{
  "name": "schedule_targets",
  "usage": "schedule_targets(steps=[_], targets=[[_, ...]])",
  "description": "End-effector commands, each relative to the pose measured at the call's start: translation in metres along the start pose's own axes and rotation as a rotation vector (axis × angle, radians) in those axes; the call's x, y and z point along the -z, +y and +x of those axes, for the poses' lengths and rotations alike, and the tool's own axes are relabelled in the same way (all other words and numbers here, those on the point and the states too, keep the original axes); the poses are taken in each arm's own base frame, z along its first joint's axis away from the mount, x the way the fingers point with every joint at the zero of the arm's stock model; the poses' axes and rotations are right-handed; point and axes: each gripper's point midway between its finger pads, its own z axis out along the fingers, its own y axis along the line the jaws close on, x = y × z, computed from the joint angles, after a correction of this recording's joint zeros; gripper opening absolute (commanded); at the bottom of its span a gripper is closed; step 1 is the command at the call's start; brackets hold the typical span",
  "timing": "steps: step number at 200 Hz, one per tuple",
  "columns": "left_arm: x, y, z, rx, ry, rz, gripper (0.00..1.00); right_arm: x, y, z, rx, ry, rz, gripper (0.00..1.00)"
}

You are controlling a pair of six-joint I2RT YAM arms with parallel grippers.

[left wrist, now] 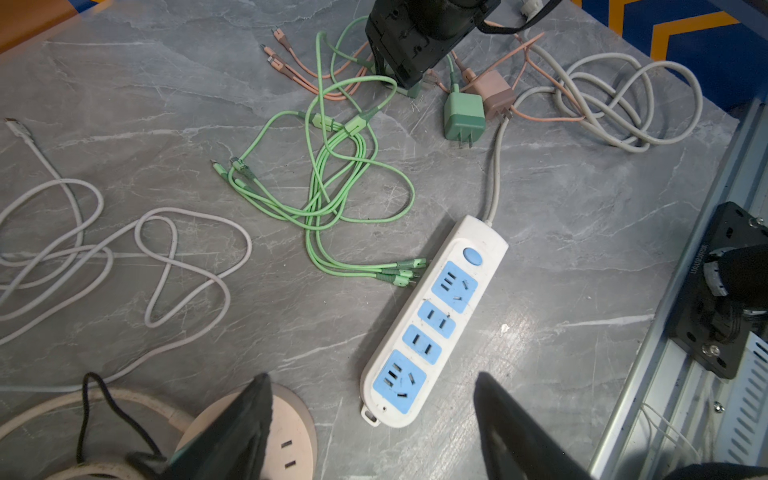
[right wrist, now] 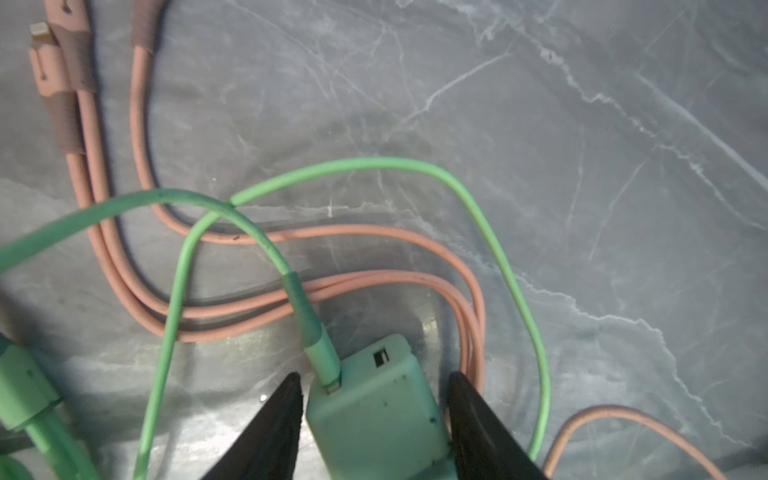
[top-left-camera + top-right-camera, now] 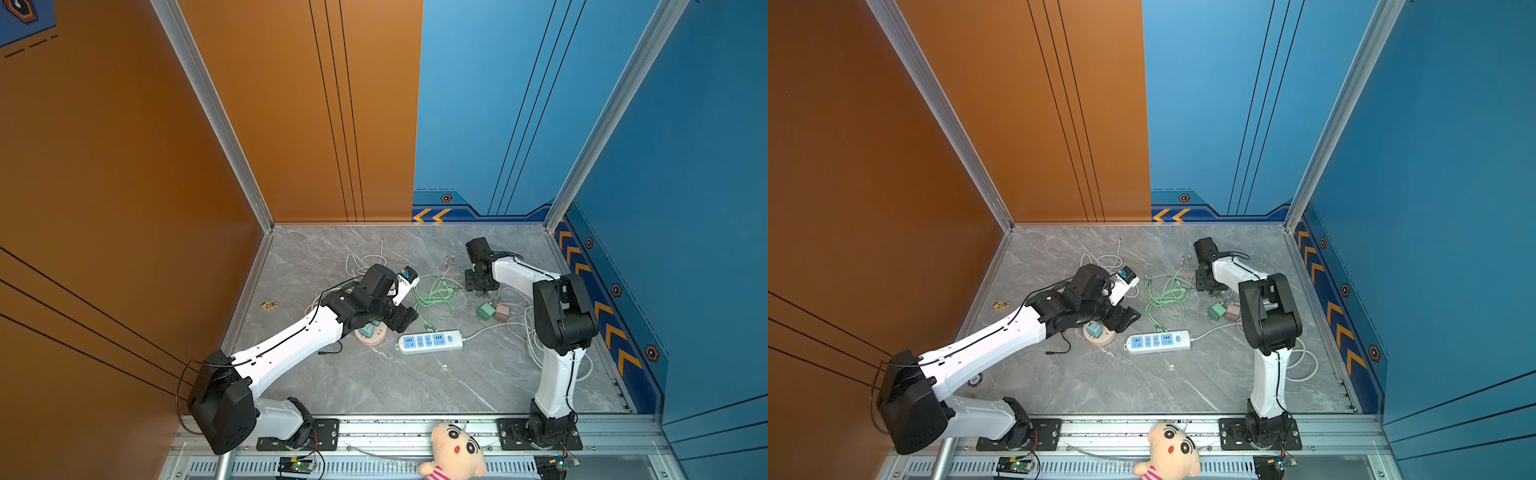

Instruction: Insert the plug

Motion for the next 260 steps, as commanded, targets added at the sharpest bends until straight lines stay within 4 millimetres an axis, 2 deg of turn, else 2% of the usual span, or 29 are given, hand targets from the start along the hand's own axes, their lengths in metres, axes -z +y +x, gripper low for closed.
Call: schedule_targets(steps=[1,23,56,94,106,120,133,183,220,222,225,260], targets=[[-0.004,0.005,0.004,0.023,0.004,-0.009,0.77,-0.004,-0.004,0.006,0.021,0.048,0.020,0.54],[-0.004,0.006,0.004,0.026,0.005,-0.015,0.77,-0.004,-0.001,0.011,0.038,0.070,0.016,0.51],[-0.005,0.010,0.004,0.037,0.005,-0.031,0.76,-0.005,0.000,0.019,0.050,0.103,0.009,0.39],[-0.003,0.013,0.003,0.047,0.001,-0.043,0.76,-0.001,0.001,0.017,0.039,0.097,-0.002,0.30],[-0.003,0.013,0.004,0.050,0.002,-0.048,0.76,0.004,0.001,0.014,0.031,0.090,-0.010,0.32],[-0.003,0.014,0.004,0.054,0.000,-0.052,0.76,0.009,0.002,0.012,0.021,0.086,-0.024,0.48],[-0.002,0.015,0.005,0.058,0.000,-0.056,0.76,0.015,0.003,0.010,0.012,0.077,-0.037,0.53],[-0.003,0.018,0.005,0.063,0.003,-0.076,0.75,0.032,-0.002,0.009,-0.024,0.049,-0.038,0.54],[-0.003,0.020,0.006,0.062,0.005,-0.086,0.75,0.029,-0.005,0.018,-0.033,0.071,-0.025,0.53],[-0.006,0.020,0.015,0.065,0.026,-0.086,0.75,0.028,-0.004,0.019,-0.033,0.073,-0.024,0.53],[-0.007,0.021,0.019,0.065,0.034,-0.087,0.75,0.028,-0.005,0.019,-0.035,0.075,-0.023,0.53],[-0.007,0.022,0.022,0.064,0.037,-0.098,0.75,0.023,-0.002,0.025,-0.042,0.095,-0.027,0.53]])
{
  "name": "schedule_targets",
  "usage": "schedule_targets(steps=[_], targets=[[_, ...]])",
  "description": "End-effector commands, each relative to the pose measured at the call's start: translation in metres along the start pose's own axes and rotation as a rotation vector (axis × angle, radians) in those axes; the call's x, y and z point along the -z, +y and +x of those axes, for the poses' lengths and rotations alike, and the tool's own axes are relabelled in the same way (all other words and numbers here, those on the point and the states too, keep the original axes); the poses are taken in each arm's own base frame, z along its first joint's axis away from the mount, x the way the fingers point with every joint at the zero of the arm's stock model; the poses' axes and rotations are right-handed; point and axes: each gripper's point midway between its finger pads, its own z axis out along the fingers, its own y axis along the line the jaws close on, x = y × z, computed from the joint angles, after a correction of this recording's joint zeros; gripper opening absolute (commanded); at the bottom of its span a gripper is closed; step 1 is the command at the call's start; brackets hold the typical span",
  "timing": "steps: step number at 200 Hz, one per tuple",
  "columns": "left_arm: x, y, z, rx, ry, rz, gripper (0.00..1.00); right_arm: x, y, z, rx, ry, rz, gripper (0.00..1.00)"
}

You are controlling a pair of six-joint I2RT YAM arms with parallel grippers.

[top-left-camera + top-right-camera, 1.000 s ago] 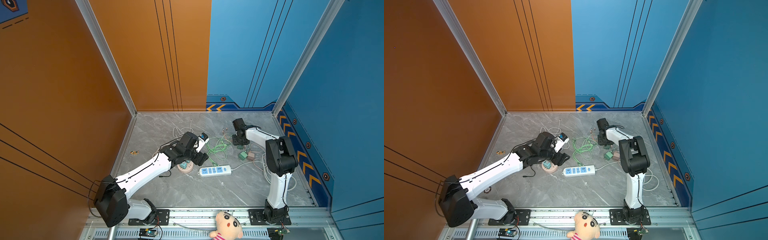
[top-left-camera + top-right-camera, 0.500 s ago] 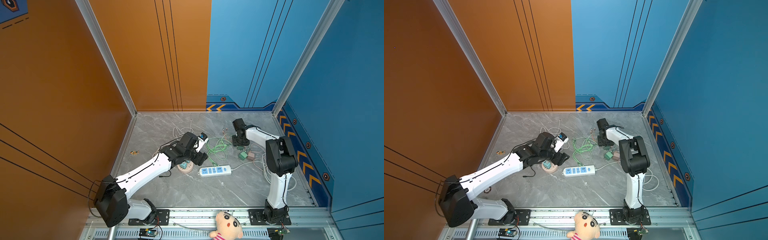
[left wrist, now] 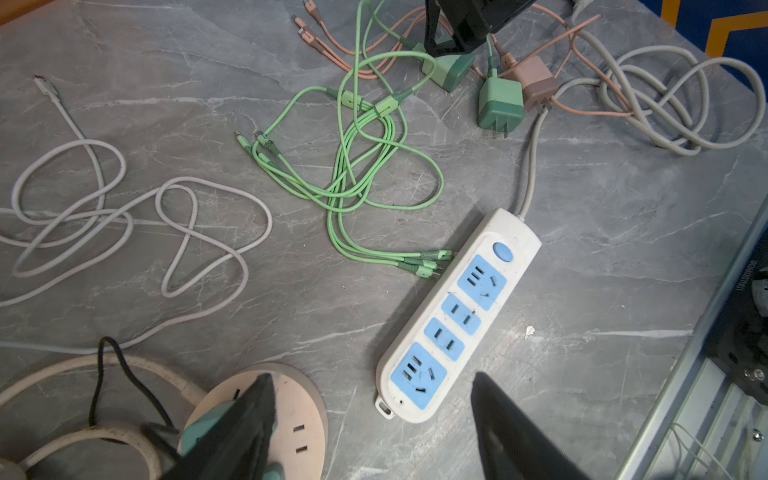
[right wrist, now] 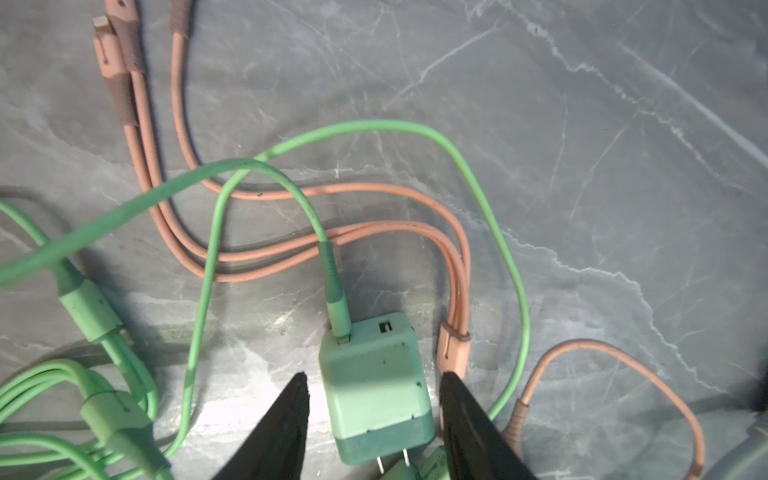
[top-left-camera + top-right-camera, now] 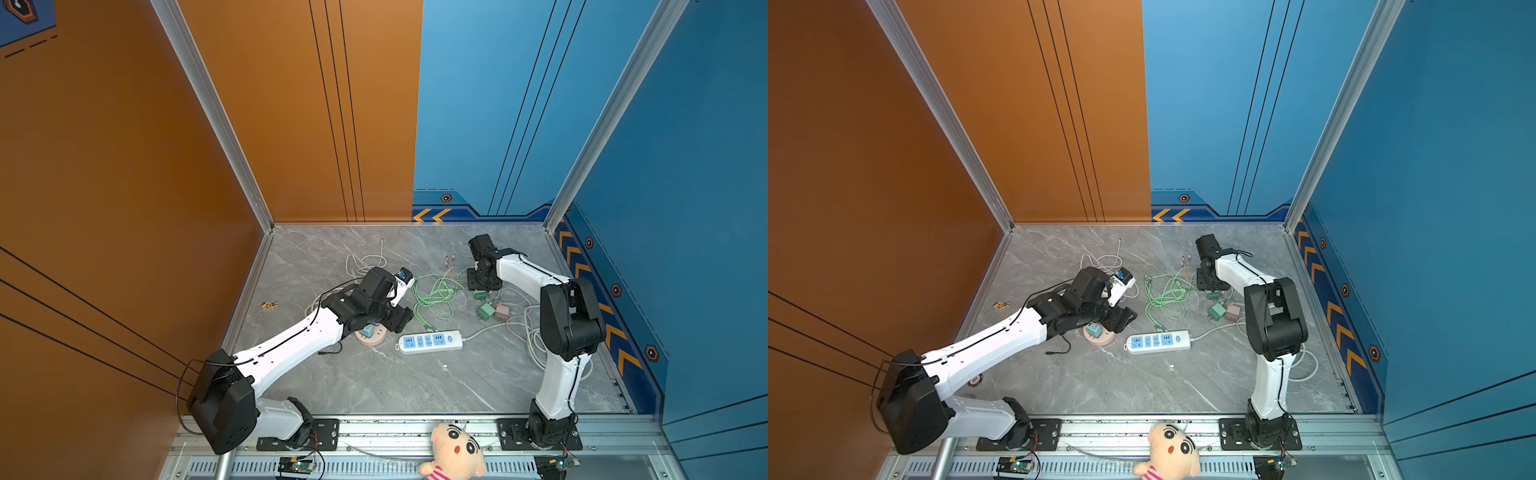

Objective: Insert the plug
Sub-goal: 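Close the right gripper on the green charger and lift it from the cables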

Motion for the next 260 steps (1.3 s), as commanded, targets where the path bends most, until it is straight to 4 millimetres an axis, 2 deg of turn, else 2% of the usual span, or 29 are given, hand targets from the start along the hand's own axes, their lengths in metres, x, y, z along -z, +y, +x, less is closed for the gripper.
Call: schedule_targets(steps=[1,93,128,163,203,260], targets=[[-0.001,0.009,0.004,0.016,0.004,-0.034,0.75,-0.003,-0.001,0.015,-0.015,0.049,0.009,0.53],[0.002,0.014,0.003,0.019,-0.006,-0.054,0.74,-0.022,0.010,0.019,-0.024,0.094,-0.009,0.52],[0.002,0.017,0.006,0.024,-0.001,-0.063,0.74,-0.027,0.009,0.022,-0.019,0.105,-0.001,0.43],[0.001,0.017,0.007,0.037,0.003,-0.064,0.74,-0.027,0.007,0.021,-0.022,0.099,0.011,0.21],[-0.001,0.013,0.006,0.051,0.005,-0.041,0.74,0.000,0.010,0.007,-0.040,0.033,-0.036,0.17],[0.003,0.010,-0.001,0.119,-0.027,-0.004,0.72,0.067,0.033,-0.022,-0.054,-0.200,-0.249,0.14]])
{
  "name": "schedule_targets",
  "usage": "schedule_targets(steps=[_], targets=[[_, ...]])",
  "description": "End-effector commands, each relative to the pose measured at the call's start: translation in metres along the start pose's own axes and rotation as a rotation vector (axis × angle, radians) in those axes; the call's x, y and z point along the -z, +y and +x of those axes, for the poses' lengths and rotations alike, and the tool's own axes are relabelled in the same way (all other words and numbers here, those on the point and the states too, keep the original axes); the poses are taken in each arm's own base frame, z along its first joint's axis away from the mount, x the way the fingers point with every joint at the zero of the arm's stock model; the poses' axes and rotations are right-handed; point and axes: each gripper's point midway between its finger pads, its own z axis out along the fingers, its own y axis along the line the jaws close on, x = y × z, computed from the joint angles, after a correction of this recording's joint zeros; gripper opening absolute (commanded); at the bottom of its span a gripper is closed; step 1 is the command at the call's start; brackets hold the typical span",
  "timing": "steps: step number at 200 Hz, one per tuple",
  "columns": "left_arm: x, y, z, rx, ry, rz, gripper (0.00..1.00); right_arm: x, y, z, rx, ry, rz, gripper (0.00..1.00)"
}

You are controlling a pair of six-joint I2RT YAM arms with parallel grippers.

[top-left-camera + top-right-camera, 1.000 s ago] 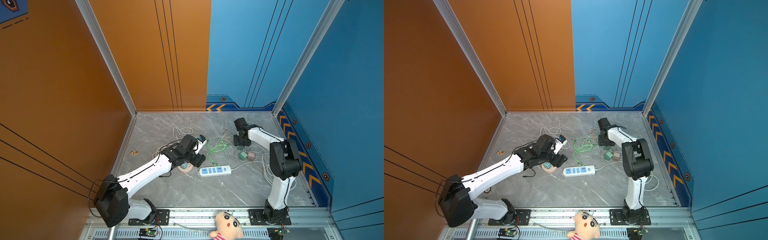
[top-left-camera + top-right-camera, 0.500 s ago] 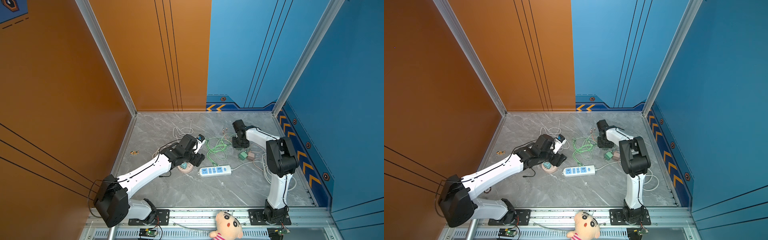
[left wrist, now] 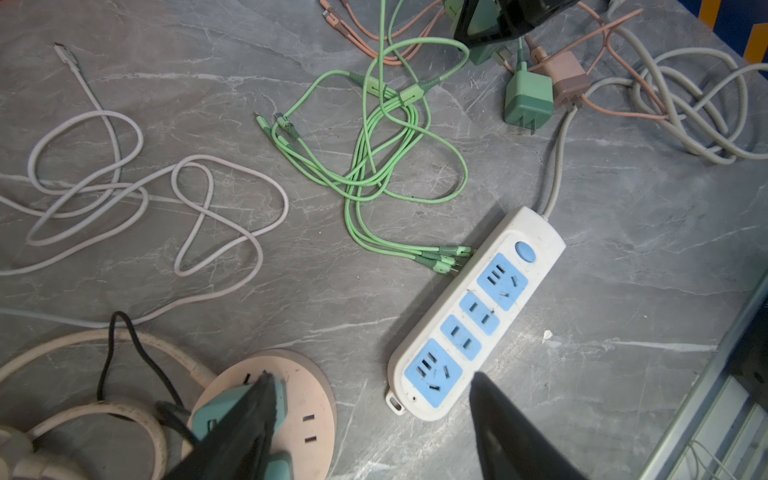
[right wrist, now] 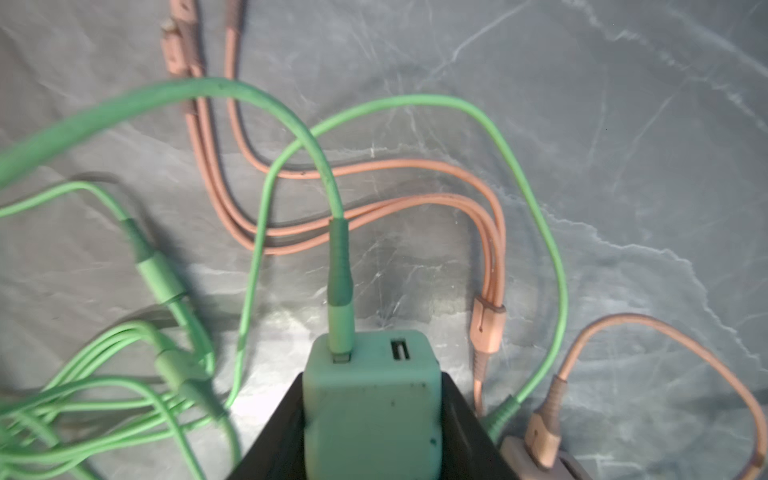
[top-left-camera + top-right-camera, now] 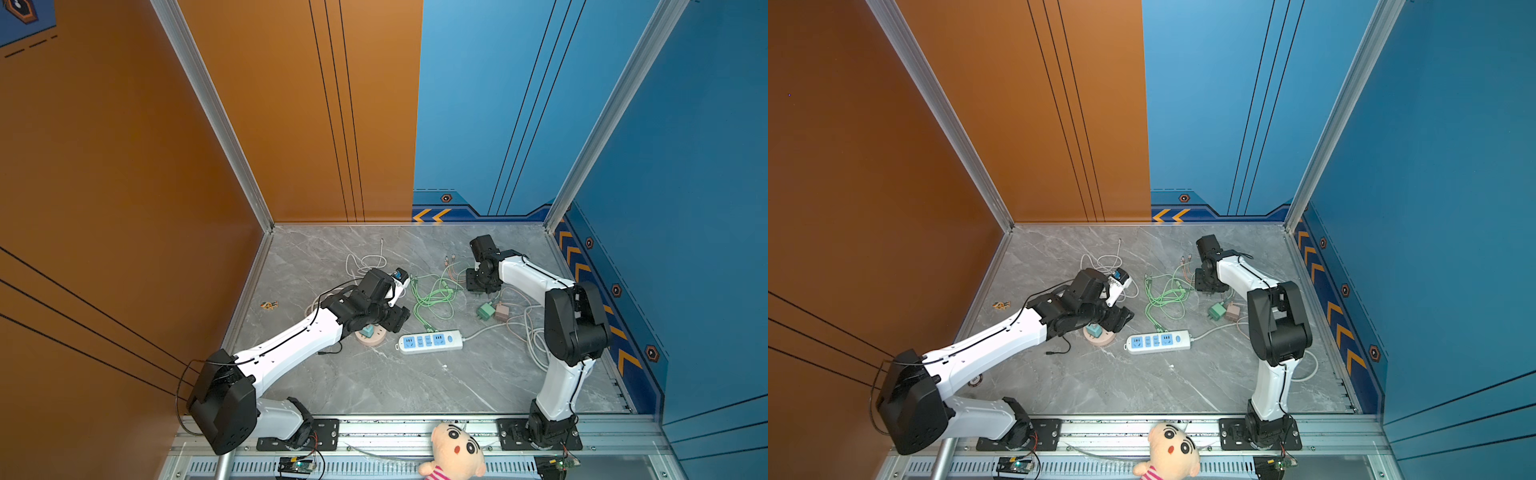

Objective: Insert the plug
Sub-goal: 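Close the right gripper on the green charger and lift it from the cables, then carry the green charger toward the left gripper while the left gripper approaches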

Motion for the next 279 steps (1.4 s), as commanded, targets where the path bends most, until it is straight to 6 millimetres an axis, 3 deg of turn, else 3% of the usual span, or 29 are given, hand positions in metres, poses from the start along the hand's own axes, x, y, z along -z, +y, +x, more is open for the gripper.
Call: schedule_targets(steps=[1,42,61,66,84,109,149,191,216,239,251,279], targets=[[0.005,0.001,-0.004,0.065,-0.025,0.026,0.72,0.034,0.022,-0.021,0.005,-0.144,-0.129,0.14],[0.032,0.009,-0.020,0.260,-0.071,0.113,0.67,0.073,0.052,-0.020,0.131,-0.320,-0.249,0.13],[0.047,0.002,-0.024,0.288,-0.082,0.181,0.65,0.089,0.072,-0.013,0.229,-0.390,-0.297,0.13],[0.058,-0.001,-0.038,0.280,-0.114,0.201,0.64,0.093,0.078,-0.011,0.255,-0.407,-0.311,0.13],[0.071,-0.007,-0.045,0.275,-0.124,0.232,0.62,0.106,0.097,-0.004,0.315,-0.469,-0.376,0.13],[0.083,-0.016,-0.052,0.278,-0.133,0.284,0.59,0.120,0.108,-0.003,0.317,-0.537,-0.439,0.13],[0.078,-0.030,-0.054,0.289,-0.062,0.378,0.58,0.138,0.128,0.005,0.415,-0.631,-0.464,0.14],[0.080,-0.034,-0.084,0.275,-0.009,0.442,0.58,0.153,0.157,0.027,0.582,-0.752,-0.494,0.14],[0.079,-0.032,-0.097,0.316,0.003,0.480,0.55,0.164,0.163,0.034,0.619,-0.834,-0.488,0.14],[0.075,-0.032,-0.098,0.331,0.029,0.496,0.53,0.168,0.165,0.041,0.679,-0.915,-0.463,0.13],[0.077,-0.035,-0.097,0.329,0.047,0.513,0.52,0.174,0.176,0.052,0.731,-0.973,-0.462,0.13],[0.079,-0.042,-0.092,0.299,0.090,0.520,0.49,0.176,0.180,0.050,0.742,-1.001,-0.451,0.14]])
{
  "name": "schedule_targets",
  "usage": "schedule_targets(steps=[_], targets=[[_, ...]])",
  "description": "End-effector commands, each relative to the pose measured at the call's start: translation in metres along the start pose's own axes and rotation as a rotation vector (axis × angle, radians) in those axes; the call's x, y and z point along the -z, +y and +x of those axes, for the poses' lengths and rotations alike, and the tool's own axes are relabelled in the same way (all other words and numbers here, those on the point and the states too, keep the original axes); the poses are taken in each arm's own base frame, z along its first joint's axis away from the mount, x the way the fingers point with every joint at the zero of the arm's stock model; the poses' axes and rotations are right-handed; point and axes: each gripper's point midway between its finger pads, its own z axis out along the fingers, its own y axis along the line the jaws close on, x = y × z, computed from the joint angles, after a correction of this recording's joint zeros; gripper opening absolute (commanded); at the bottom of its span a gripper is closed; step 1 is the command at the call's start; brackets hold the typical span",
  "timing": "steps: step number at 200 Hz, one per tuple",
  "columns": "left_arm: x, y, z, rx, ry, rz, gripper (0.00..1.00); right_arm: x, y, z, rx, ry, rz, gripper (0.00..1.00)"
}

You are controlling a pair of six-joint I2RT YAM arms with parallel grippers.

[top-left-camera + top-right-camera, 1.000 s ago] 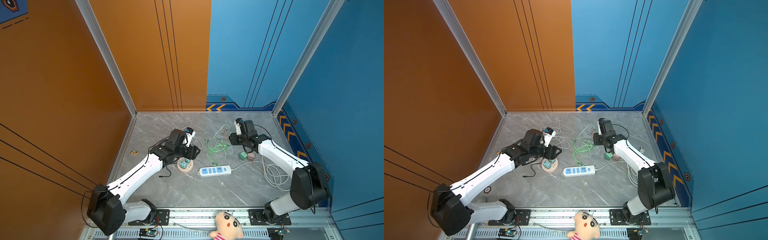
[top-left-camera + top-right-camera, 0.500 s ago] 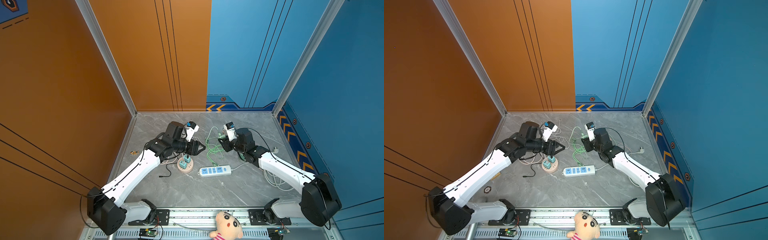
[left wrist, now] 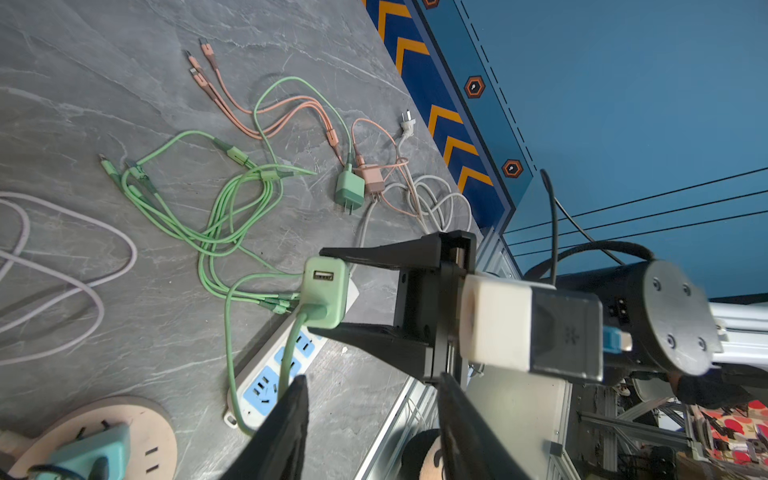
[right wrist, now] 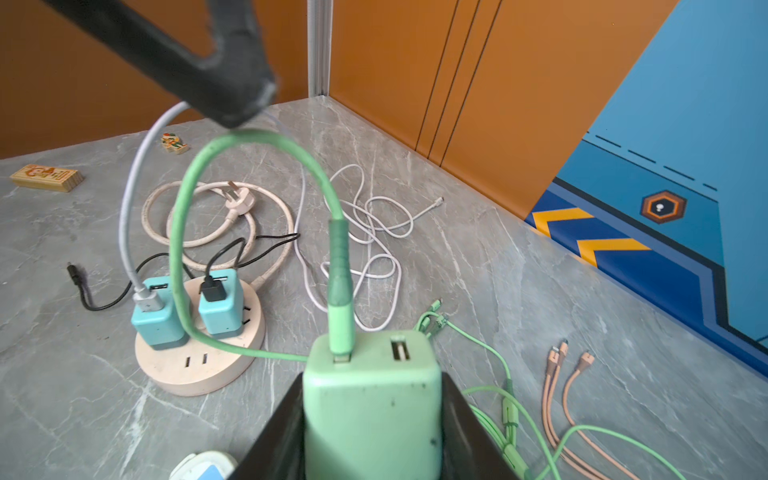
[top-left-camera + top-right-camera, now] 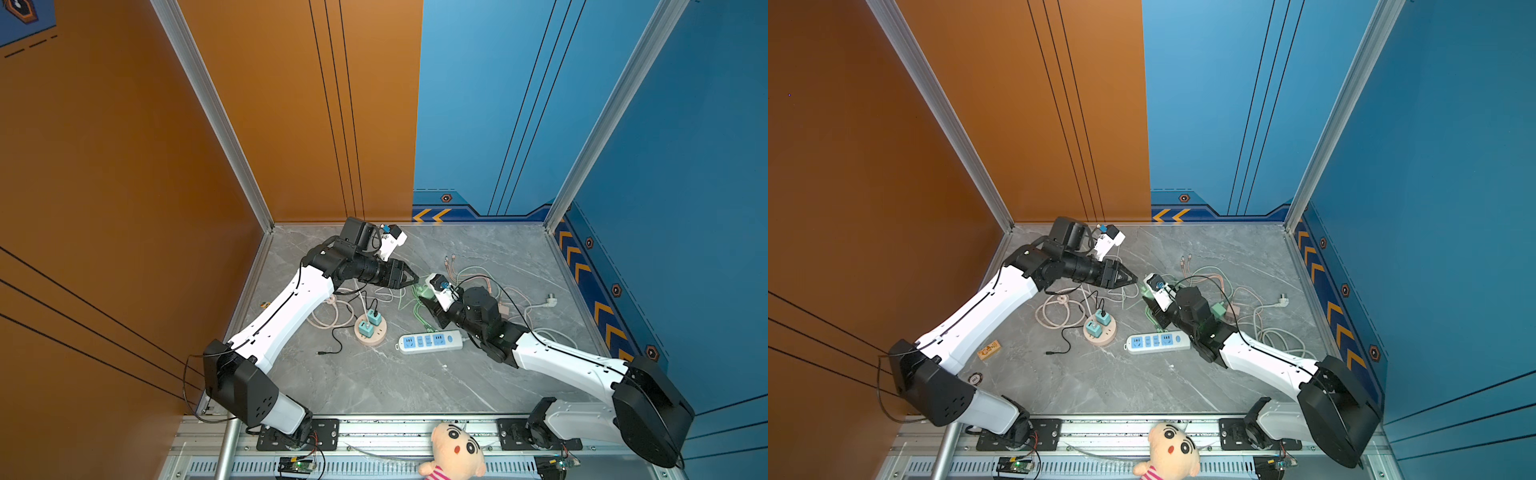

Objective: Insert the plug
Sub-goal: 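Carry the green charger toward the left gripper while the left gripper approaches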

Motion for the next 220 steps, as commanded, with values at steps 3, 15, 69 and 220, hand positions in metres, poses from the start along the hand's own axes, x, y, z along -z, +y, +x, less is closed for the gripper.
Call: schedule_targets(steps=[3,15,69,220], targets=[[0.003,-0.014,0.013,-0.019,0.070,0.043,0.48,0.002,-0.013,-0.031,0.064,-0.115,0.078,0.14],[0.005,-0.020,0.013,-0.041,0.066,0.049,0.48,0.001,-0.014,-0.033,0.072,-0.123,0.086,0.14],[0.025,-0.010,0.002,-0.045,0.009,-0.013,0.54,0.007,-0.007,-0.036,0.088,-0.150,0.058,0.14],[0.028,0.012,-0.013,-0.097,-0.010,-0.039,0.69,0.008,0.015,-0.039,0.099,-0.145,-0.007,0.13]])
